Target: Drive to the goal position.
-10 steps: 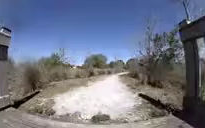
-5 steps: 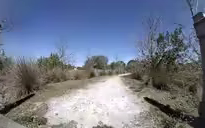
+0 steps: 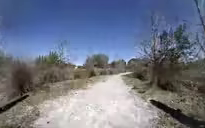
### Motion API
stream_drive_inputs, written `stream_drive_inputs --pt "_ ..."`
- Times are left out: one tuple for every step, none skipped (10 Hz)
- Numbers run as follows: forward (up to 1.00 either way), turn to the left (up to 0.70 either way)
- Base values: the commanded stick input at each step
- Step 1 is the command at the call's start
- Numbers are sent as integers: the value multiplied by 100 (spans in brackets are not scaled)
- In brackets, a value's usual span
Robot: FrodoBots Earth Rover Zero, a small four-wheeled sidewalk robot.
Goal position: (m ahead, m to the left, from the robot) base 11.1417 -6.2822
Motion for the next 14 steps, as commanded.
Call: stream_drive_inputs --pt "50 0" --pt "50 0" --pt "50 0" --pt "50 0" --pt "50 0" --pt "50 0" --pt "50 0" --pt "50 0" --pt "50 0" --pt "50 0" --pt "50 0" --pt "50 0" --pt "50 0" --pt "50 0"
